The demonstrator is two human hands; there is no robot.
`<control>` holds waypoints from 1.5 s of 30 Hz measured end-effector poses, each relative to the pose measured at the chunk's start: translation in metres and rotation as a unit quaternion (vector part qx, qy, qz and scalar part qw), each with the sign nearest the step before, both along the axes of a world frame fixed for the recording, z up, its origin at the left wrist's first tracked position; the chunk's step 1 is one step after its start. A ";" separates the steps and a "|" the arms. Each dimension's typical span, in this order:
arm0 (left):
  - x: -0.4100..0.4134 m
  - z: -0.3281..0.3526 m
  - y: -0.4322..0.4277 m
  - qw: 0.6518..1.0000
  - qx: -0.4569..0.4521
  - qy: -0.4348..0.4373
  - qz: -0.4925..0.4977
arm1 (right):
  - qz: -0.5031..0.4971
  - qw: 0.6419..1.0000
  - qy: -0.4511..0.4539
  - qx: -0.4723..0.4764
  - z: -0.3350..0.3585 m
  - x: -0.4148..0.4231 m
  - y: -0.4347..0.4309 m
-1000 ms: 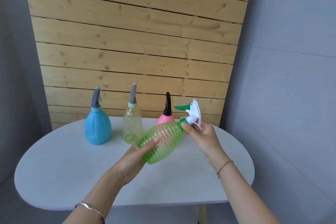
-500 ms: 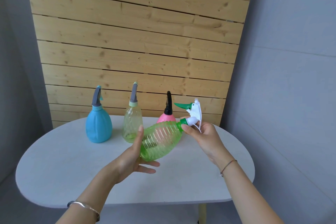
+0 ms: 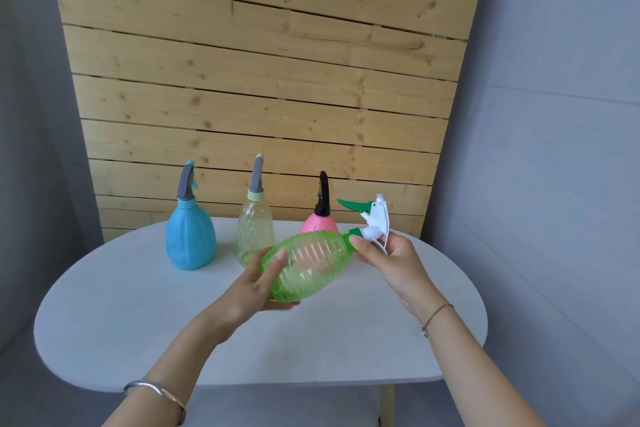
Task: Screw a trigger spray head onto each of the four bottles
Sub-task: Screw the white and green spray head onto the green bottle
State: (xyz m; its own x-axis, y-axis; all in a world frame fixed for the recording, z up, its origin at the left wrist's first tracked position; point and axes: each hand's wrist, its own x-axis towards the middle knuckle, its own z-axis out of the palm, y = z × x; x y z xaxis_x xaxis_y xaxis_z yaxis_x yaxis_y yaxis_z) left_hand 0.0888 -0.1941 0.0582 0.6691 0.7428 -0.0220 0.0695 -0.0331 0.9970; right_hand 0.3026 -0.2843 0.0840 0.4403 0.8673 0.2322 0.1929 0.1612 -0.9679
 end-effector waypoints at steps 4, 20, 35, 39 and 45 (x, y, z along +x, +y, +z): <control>-0.006 0.001 0.006 0.999 0.037 -0.008 -0.007 | 0.013 1.000 0.025 -0.009 0.000 0.001 0.000; 0.000 -0.001 0.005 0.998 -0.056 0.035 -0.025 | -0.003 0.999 0.031 -0.018 -0.006 -0.008 0.005; -0.005 -0.003 0.006 0.999 -0.027 -0.023 -0.017 | 0.003 0.998 0.059 -0.009 -0.001 -0.004 0.002; -0.004 -0.006 0.009 0.998 -0.031 -0.027 -0.044 | 0.012 0.997 0.071 0.000 0.000 -0.006 0.000; -0.001 -0.005 0.007 0.999 -0.011 -0.028 -0.011 | 0.008 0.997 0.076 -0.003 0.001 -0.007 0.001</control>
